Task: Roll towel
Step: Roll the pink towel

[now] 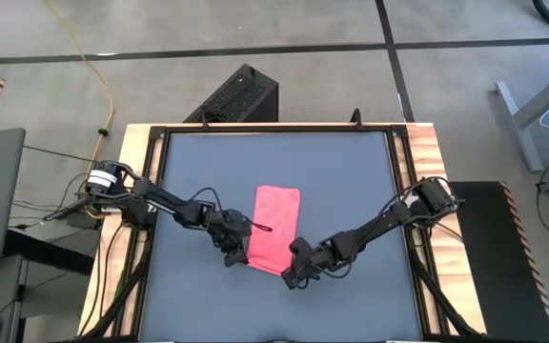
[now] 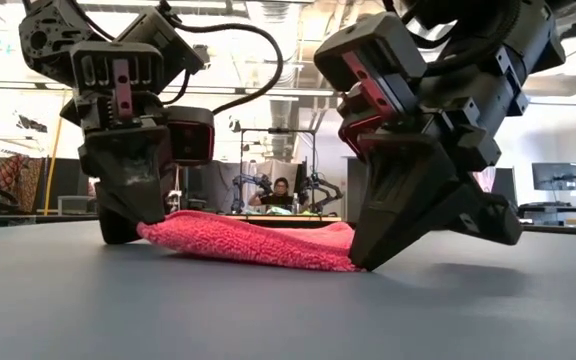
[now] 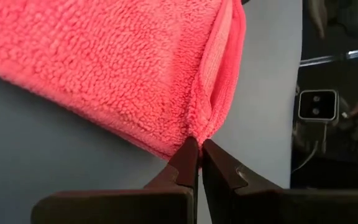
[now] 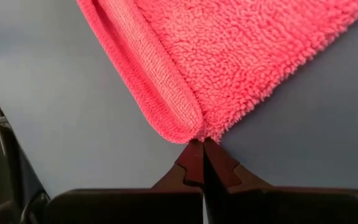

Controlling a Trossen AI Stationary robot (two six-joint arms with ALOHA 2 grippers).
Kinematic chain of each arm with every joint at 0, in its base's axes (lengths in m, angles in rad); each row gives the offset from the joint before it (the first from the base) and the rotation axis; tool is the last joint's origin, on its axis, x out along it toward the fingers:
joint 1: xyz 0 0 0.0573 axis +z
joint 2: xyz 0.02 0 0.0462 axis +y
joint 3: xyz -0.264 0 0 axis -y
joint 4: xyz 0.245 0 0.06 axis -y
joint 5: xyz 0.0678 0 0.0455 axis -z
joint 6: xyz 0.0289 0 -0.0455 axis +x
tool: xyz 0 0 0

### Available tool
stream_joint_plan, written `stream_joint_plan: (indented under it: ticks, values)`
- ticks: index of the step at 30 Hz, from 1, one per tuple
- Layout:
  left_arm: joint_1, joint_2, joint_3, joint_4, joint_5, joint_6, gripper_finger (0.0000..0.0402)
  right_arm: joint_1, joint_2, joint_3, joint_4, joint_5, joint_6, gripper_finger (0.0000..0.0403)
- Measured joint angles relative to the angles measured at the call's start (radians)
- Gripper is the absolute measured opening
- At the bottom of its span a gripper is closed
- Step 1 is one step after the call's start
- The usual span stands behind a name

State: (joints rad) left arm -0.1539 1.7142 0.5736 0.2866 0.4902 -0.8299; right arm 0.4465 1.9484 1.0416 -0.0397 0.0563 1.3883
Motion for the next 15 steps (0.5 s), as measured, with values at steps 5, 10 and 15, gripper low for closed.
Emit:
stream_joint_plan:
  ticks: [5, 10, 15]
  values:
    - [0.009, 0.0, 0.001, -0.007, 0.015, -0.029, 0.0, -0.001, 0.0, 0.0, -0.007, -0.001, -0.012, 0.0013]
    - [0.034, -0.011, 0.001, -0.016, 0.027, -0.027, 0.0, -0.013, 0.0, 0.0, -0.013, -0.006, -0.053, 0.0013]
    - [0.039, -0.044, -0.004, -0.039, -0.021, -0.032, 0.0, -0.024, -0.014, 0.0, -0.015, -0.009, -0.084, 0.0013]
